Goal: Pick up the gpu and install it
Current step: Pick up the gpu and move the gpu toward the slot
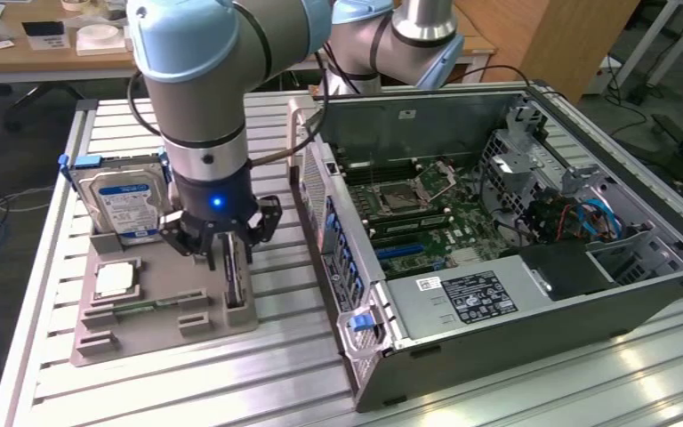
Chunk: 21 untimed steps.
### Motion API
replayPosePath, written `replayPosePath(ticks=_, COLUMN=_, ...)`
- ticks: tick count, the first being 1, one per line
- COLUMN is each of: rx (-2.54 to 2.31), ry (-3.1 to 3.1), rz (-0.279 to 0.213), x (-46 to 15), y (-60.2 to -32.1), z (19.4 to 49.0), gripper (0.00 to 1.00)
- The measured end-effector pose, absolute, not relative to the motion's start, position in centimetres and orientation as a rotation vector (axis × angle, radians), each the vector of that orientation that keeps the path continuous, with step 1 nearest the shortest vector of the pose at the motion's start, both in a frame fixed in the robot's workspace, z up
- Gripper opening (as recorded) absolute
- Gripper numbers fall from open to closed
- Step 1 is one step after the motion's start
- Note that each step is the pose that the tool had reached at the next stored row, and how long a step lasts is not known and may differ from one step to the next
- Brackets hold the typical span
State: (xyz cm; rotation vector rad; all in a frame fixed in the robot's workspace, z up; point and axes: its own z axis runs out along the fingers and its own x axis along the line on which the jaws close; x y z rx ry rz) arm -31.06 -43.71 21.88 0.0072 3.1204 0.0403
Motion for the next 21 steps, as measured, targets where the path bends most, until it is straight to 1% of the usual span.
replayPosePath(ticks=20, rx=0.007, ry=3.122, rz=0.043, x=-31.07, y=-43.15, z=21.1, gripper=0.53)
replayPosePath(ticks=21, rx=0.007, ry=3.122, rz=0.043, x=-31.07, y=-43.15, z=21.1, gripper=0.52)
